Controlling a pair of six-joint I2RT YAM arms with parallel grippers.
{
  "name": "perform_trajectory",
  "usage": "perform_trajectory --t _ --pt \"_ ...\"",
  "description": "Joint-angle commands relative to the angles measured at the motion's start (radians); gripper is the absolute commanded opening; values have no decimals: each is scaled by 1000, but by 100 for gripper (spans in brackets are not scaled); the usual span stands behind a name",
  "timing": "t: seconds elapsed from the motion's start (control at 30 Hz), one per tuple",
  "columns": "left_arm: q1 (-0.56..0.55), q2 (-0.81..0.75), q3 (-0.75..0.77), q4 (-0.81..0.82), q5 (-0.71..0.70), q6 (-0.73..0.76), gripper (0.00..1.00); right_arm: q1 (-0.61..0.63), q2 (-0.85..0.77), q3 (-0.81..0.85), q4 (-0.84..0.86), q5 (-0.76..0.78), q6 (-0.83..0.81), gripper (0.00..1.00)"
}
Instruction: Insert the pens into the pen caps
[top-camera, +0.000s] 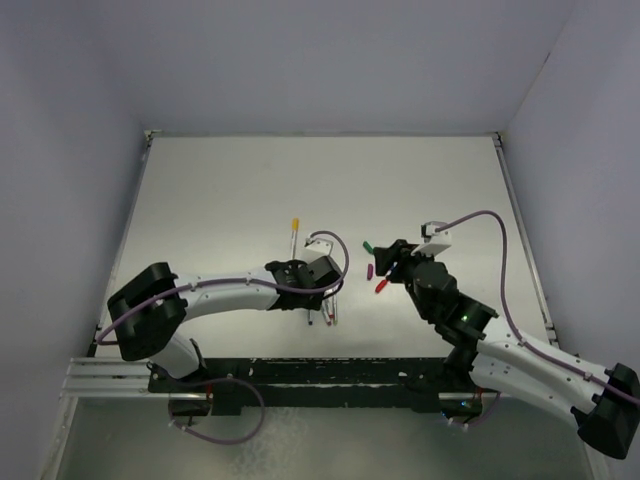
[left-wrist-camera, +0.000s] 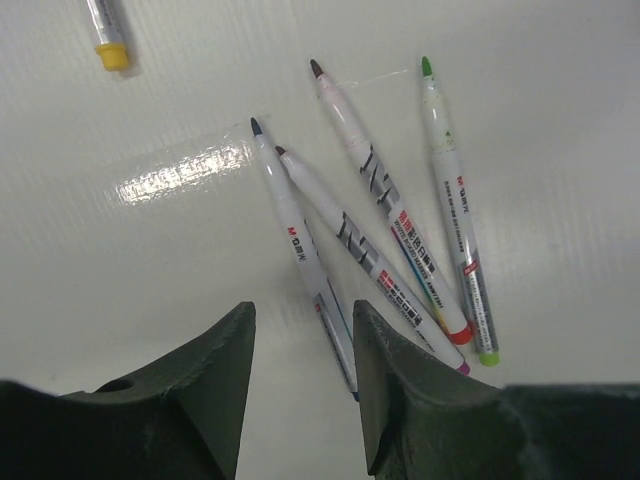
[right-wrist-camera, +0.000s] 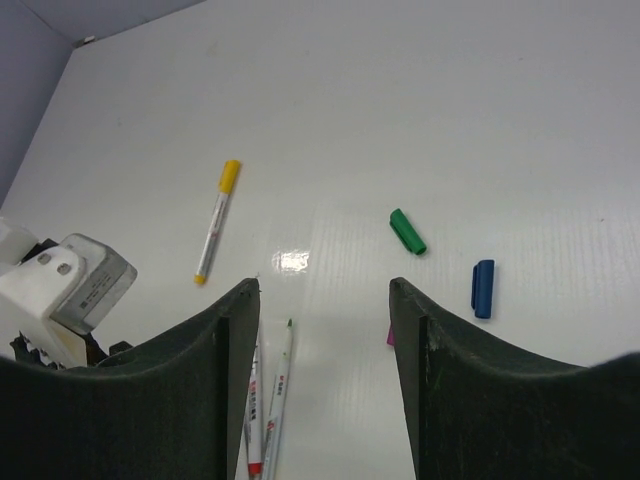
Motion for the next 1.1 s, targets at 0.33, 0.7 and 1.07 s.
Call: perform_trajectory --t 0.33,0.7,1.07 --pt "-4 35 82 -51 23 -53 46 -2 -14 -13 22 -2 17 56" --pt "11 48 82 -76 -4 -52 45 -2 -16 -28 25 -16 36 56" --pt "64 105 61 -41 48 -21 45 -2 -15 -28 19 -17 40 56"
